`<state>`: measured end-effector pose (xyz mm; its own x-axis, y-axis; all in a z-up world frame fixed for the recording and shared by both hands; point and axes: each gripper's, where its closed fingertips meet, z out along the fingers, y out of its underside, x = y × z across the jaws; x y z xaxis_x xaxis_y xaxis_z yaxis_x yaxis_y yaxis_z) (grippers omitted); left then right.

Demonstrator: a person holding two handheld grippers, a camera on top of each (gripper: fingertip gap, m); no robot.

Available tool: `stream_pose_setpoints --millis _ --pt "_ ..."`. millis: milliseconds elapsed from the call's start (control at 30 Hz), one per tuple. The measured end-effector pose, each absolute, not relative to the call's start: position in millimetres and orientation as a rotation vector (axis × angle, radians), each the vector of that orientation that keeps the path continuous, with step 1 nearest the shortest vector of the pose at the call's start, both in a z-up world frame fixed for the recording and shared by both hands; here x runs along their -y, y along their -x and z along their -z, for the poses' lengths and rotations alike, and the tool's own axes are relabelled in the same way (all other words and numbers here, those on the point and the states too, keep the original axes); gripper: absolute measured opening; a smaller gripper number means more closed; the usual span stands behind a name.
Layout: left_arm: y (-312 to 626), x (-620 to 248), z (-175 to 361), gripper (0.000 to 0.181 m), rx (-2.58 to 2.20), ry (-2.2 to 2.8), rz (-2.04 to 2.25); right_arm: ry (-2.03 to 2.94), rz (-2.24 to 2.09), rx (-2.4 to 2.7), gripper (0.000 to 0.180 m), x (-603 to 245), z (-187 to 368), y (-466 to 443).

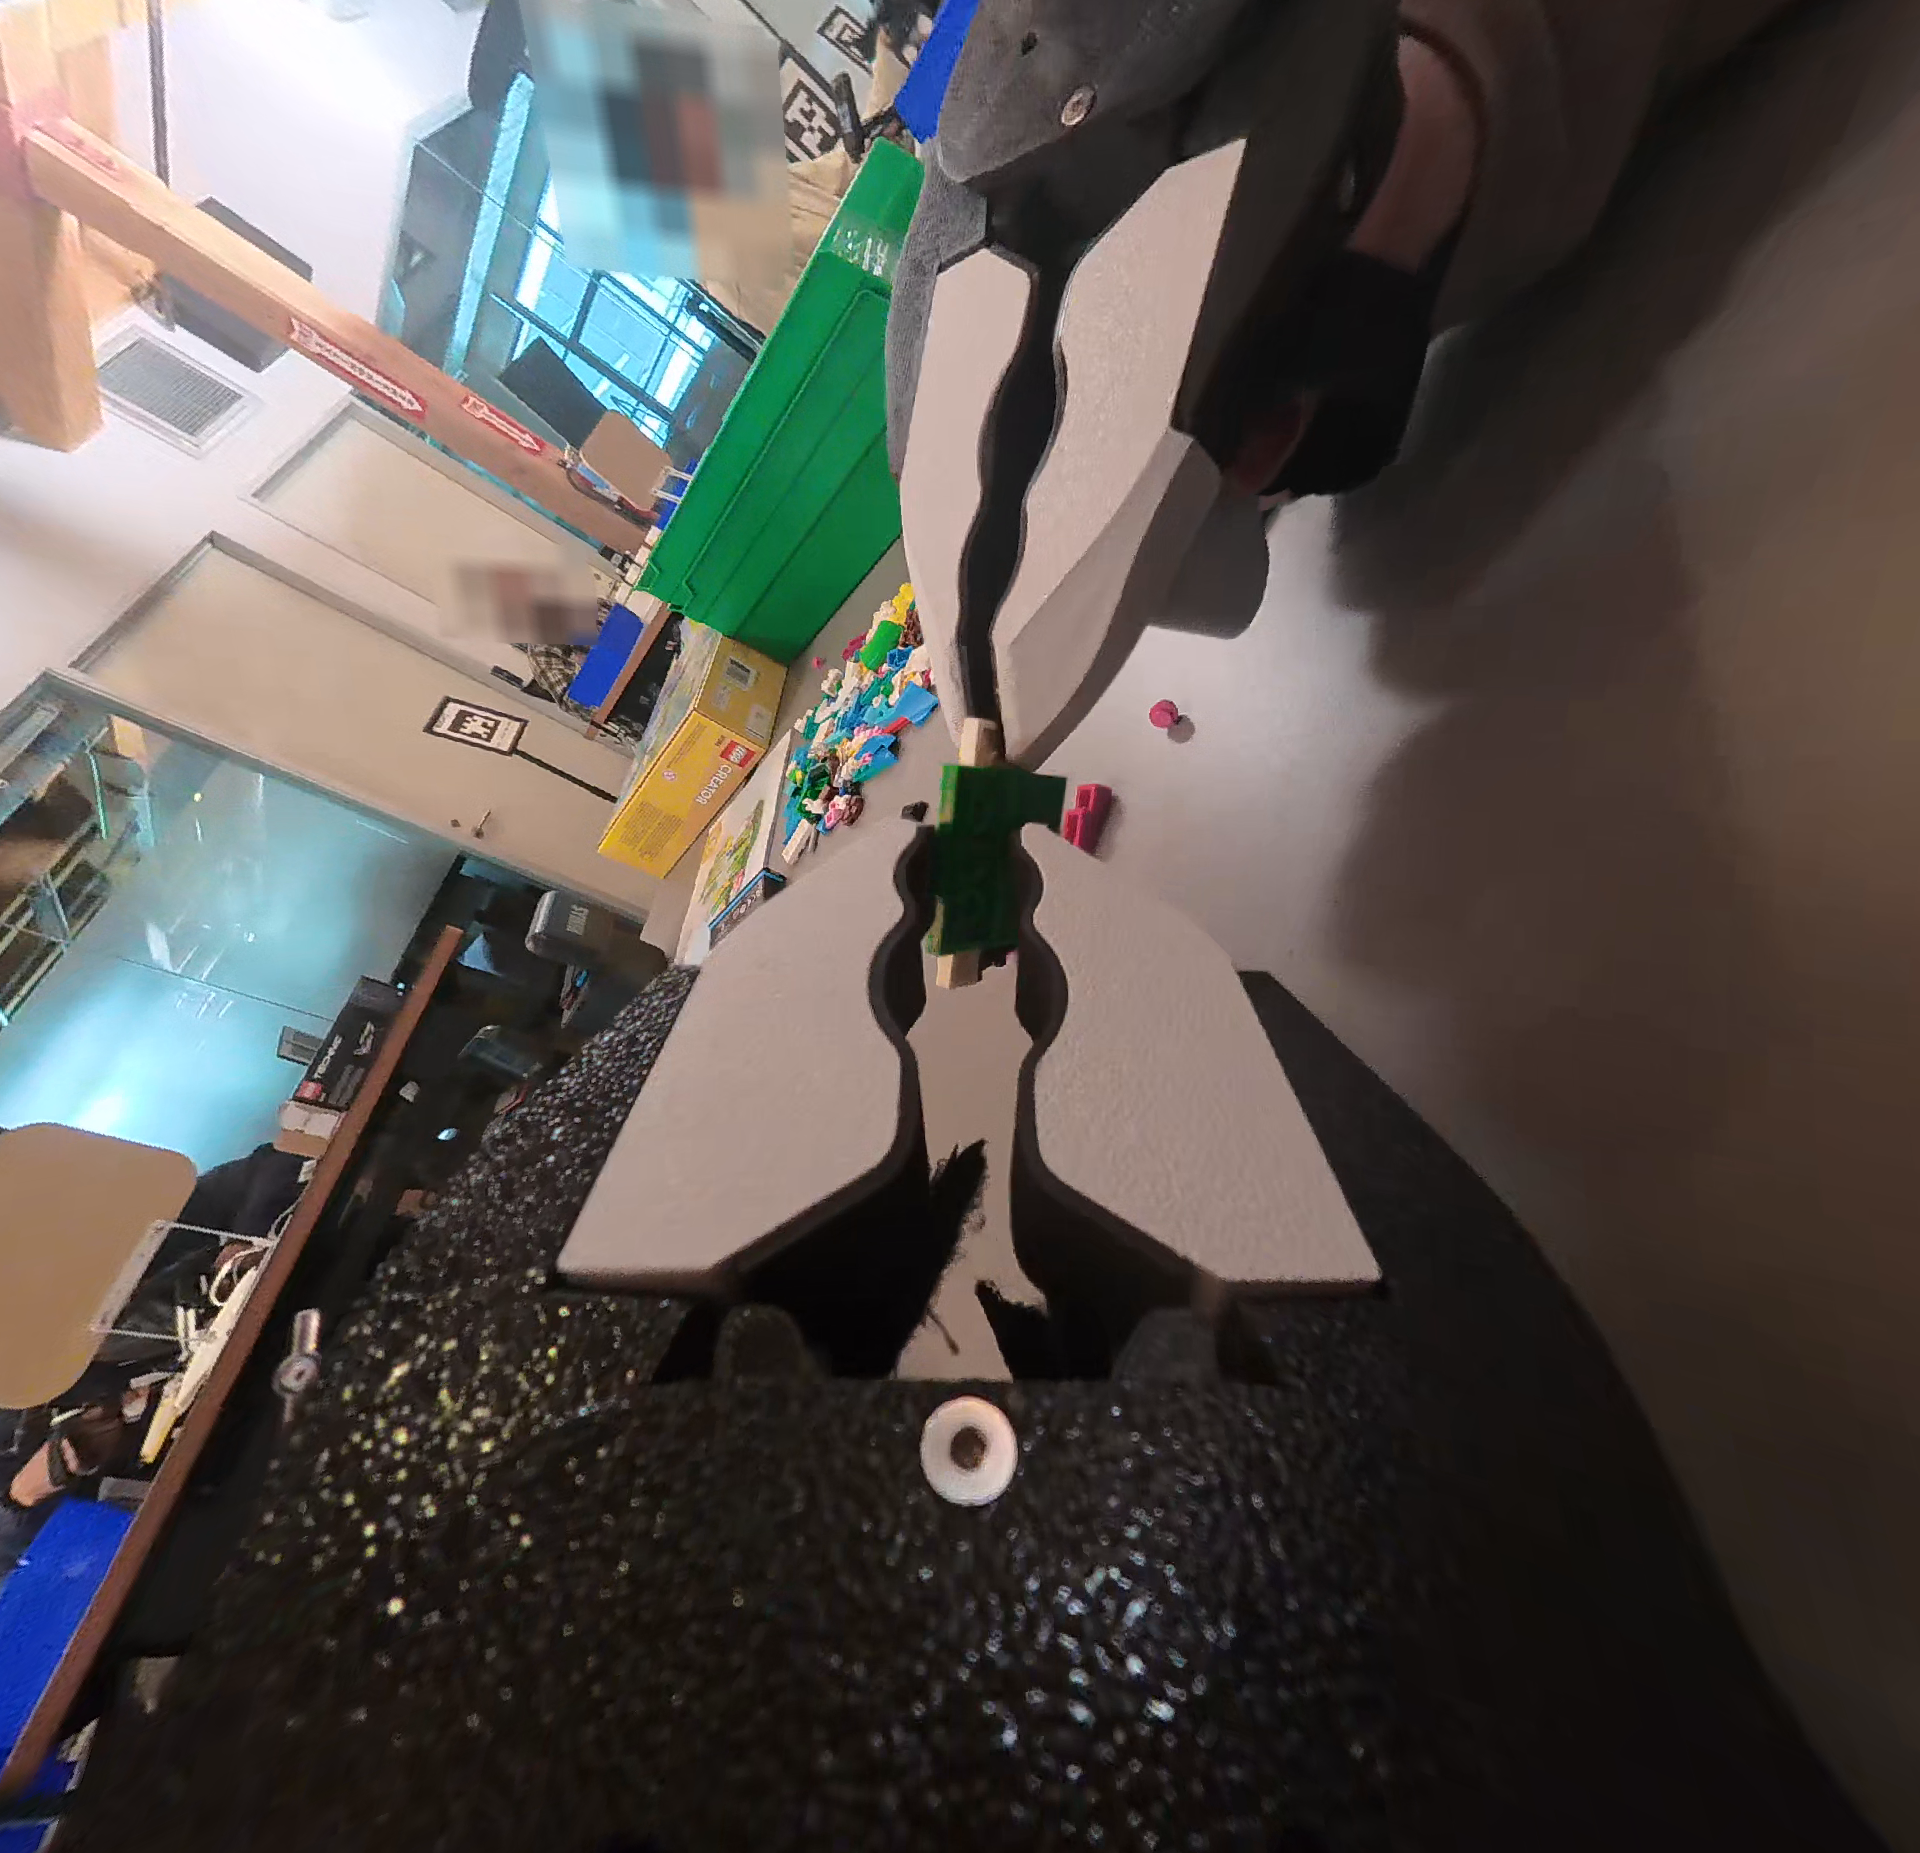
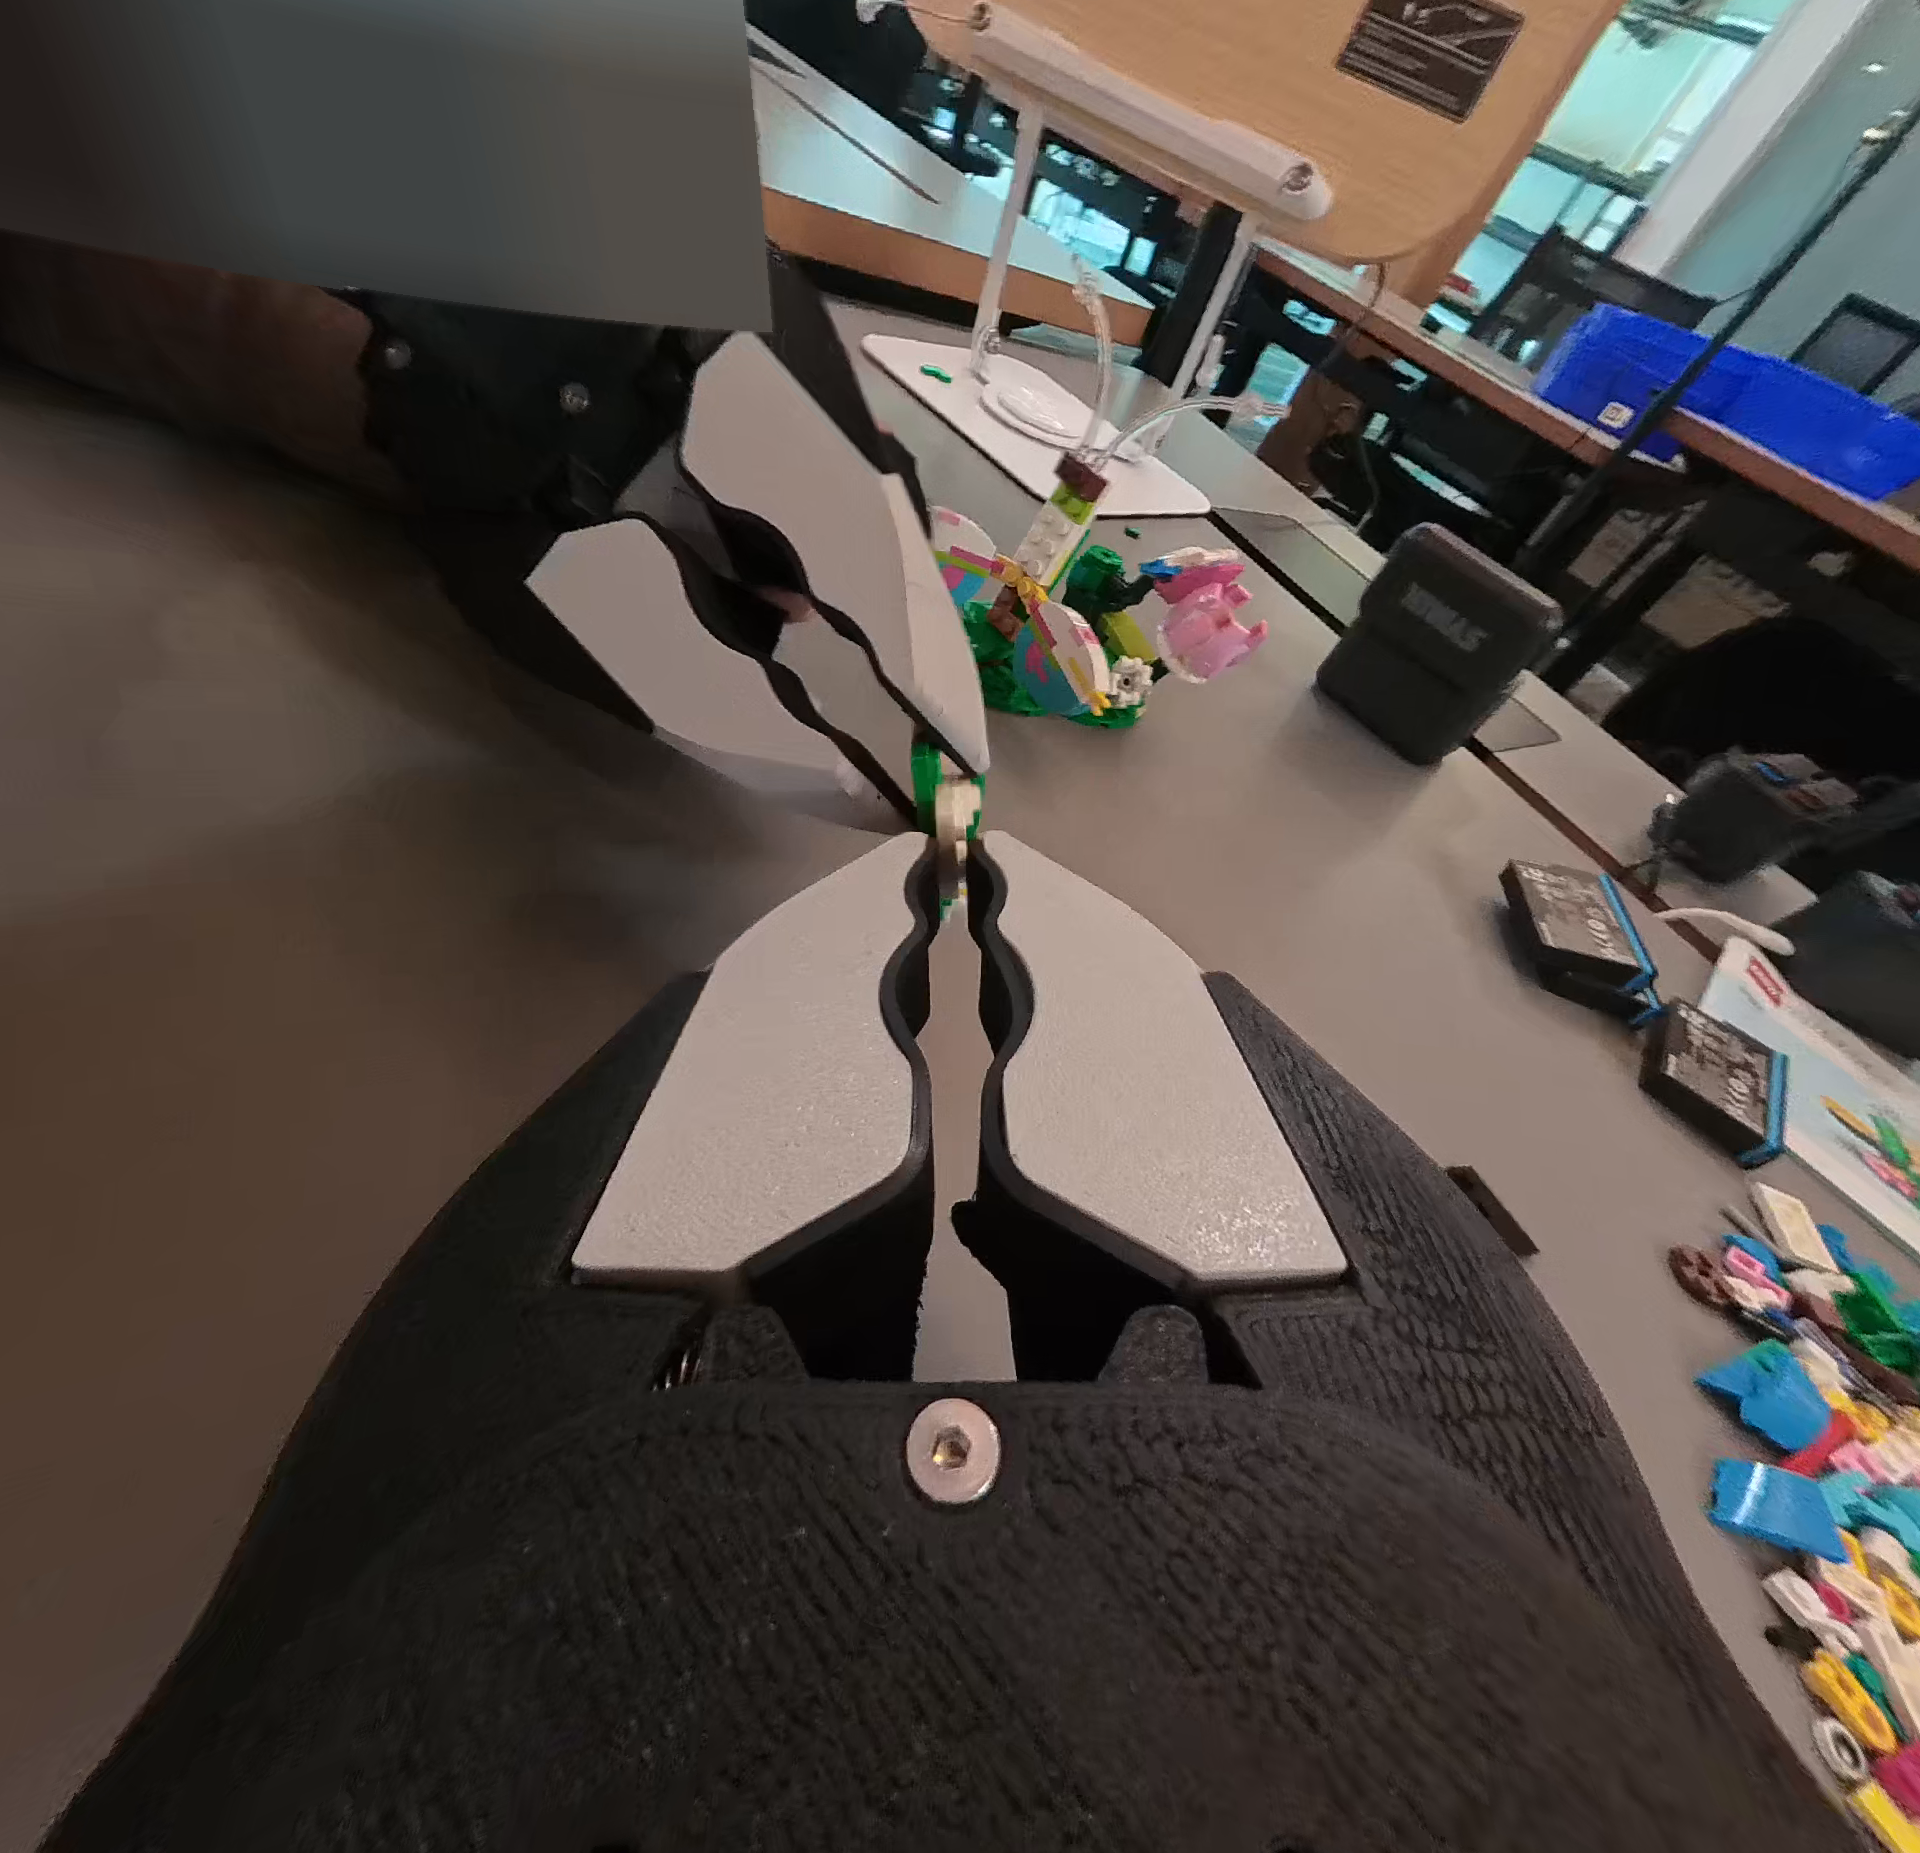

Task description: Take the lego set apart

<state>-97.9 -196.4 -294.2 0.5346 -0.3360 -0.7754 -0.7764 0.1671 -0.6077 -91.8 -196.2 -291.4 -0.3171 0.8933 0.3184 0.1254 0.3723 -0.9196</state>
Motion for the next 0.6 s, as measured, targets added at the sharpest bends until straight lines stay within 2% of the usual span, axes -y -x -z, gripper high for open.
stream_pose_setpoints --millis 33,433,600 --pt "98.9 197.1 292.9 0.011 -1.043 1.421 -0.430 0.920 -1.034 1.685 0.003 194.4 290.6 93.3" --pt "95.7 203.8 285.8 0.005 -1.175 1.203 -0.741 1.136 -1.207 1.578 0.003 188.5 287.0 99.1" --pt "93.8 207.3 288.7 0.004 -1.161 1.288 -0.510 1.110 -1.222 1.647 0.004 192.7 290.9 97.1"
